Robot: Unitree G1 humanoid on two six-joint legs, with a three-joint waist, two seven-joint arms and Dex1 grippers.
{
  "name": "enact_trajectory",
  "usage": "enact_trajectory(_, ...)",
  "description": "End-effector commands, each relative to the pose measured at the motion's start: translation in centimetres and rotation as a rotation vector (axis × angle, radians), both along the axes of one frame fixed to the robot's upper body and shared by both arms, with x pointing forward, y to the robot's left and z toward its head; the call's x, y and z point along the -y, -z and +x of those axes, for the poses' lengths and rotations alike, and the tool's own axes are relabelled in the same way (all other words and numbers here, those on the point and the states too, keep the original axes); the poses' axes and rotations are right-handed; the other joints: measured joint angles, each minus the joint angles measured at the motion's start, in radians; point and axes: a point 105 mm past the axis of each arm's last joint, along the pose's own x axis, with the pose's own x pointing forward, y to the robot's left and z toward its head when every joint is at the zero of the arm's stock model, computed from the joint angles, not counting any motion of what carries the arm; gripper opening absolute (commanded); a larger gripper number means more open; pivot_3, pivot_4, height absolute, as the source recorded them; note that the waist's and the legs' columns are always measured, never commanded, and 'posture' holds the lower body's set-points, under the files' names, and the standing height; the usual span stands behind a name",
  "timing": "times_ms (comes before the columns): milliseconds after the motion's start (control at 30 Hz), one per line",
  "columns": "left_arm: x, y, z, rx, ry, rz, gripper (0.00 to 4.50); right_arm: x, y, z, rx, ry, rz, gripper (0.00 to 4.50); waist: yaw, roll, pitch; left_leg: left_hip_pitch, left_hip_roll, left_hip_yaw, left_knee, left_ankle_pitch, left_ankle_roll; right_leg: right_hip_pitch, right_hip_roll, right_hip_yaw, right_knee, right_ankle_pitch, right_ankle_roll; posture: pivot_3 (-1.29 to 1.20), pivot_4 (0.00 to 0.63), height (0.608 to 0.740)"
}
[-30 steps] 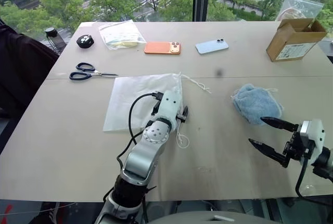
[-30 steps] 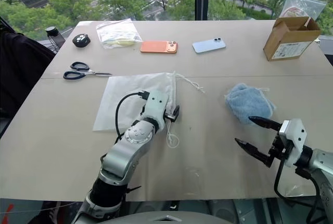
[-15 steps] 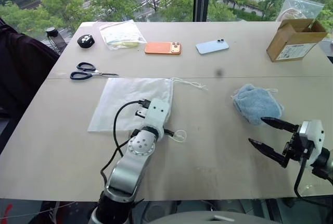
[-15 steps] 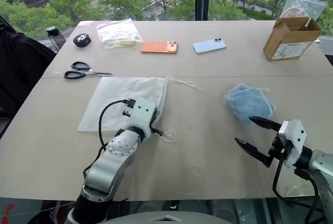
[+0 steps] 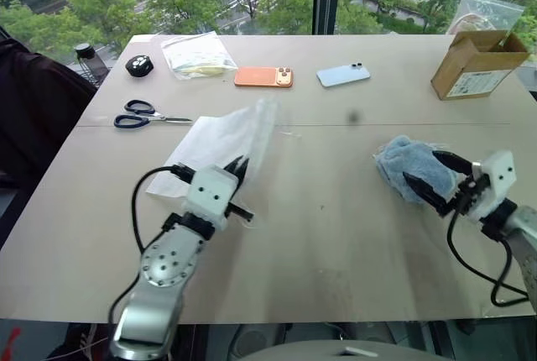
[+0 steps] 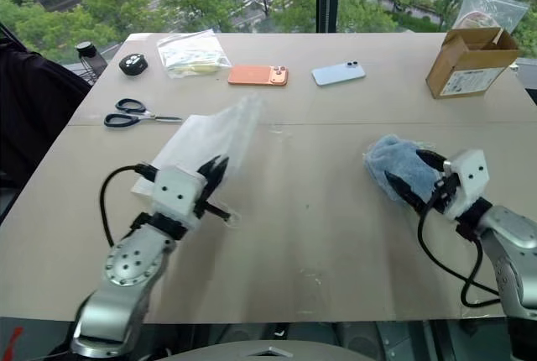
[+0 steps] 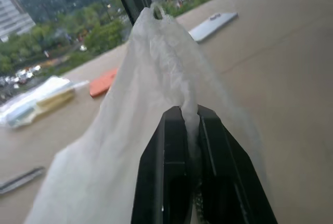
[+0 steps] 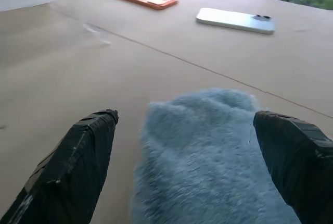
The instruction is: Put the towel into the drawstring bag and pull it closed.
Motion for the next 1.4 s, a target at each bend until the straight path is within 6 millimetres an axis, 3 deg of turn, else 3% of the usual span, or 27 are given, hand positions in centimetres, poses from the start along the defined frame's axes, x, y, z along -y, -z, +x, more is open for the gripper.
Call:
enact_trajectory(33, -0.4, -1.4, -0.4, 0.055, 0.079, -0.002, 0.06, 0.3, 0.6, 1.0, -0.038, 0.063, -0.074, 4.50, 0.000, 0.000, 0.000, 0.000, 0.000, 0.000, 0.000, 0.000, 0.000, 0.000, 0.000, 0.000, 0.000, 0.000, 0.000, 0.00, 0.150, 0.734)
enact_trajectory(233, -0.8, -2.0, 0.4, 0.040, 0.156, 0.036, 0.06, -0.9, 3.1, 2.0, -0.166, 0.070, -0.174, 4.50, -0.002, 0.000, 0.000, -0.004, 0.000, 0.000, 0.000, 0.000, 0.000, -0.005, 0.000, -0.001, 0.001, 0.000, 0.000, 0.00, 0.150, 0.734)
enact_trajectory(400, -0.8, -3.7, 0.7, 0.048, 0.208, -0.021, 0.06, 0.8, 3.1, 3.8, -0.126, 0.221, -0.257, 4.50, -0.005, 0.000, 0.000, -0.005, 0.000, 0.001, 0.000, 0.000, 0.000, -0.007, 0.000, -0.001, 0.001, 0.000, 0.000, 0.00, 0.150, 0.734)
enact_trajectory(467, -0.3, -3.8, 0.1, 0.053, 0.265, 0.011, 0.06, 1.5, 3.0, 4.1, -0.105, 0.262, -0.322, 4.50, -0.008, 0.000, 0.000, -0.005, 0.000, 0.001, 0.000, 0.000, 0.000, -0.007, 0.000, -0.001, 0.001, 0.000, 0.000, 0.00, 0.150, 0.734)
enact_trajectory(633, -1.3, -3.4, 0.4, 0.046, 0.216, 0.043, 0.06, 3.9, 4.2, 4.8, -0.196, 0.455, -0.323, 4.50, -0.011, 0.000, 0.000, -0.004, -0.001, 0.001, 0.001, 0.001, 0.000, -0.006, 0.000, -0.001, 0.001, 0.001, 0.000, 0.00, 0.150, 0.734)
enact_trajectory(900, -1.1, -3.3, 0.5, 0.068, 0.191, 0.067, 0.06, 3.4, 7.6, 4.3, -0.559, 0.550, -0.074, 4.50, -0.007, -0.007, -0.006, 0.003, -0.001, 0.000, 0.002, -0.002, 0.004, 0.002, 0.001, -0.001, 0.000, 0.002, -0.001, 0.00, 0.150, 0.734)
enact_trajectory(1100, -0.9, -3.2, 0.4, 0.073, 0.175, 0.057, 0.06, 2.3, 9.7, 3.1, -0.725, 0.507, -0.081, 4.50, -0.002, -0.014, -0.013, 0.003, -0.001, -0.001, 0.002, -0.002, 0.004, 0.002, 0.001, -0.001, 0.000, 0.002, -0.001, 0.00, 0.150, 0.734)
enact_trajectory(1400, -1.5, -3.3, 0.6, 0.078, 0.144, 0.049, 0.06, 2.4, 10.7, 2.5, -0.781, 0.490, -0.123, 4.50, 0.001, -0.020, -0.021, 0.003, -0.001, -0.004, -0.001, -0.003, 0.003, 0.003, 0.000, -0.001, -0.002, 0.002, -0.002, 0.00, 0.150, 0.734)
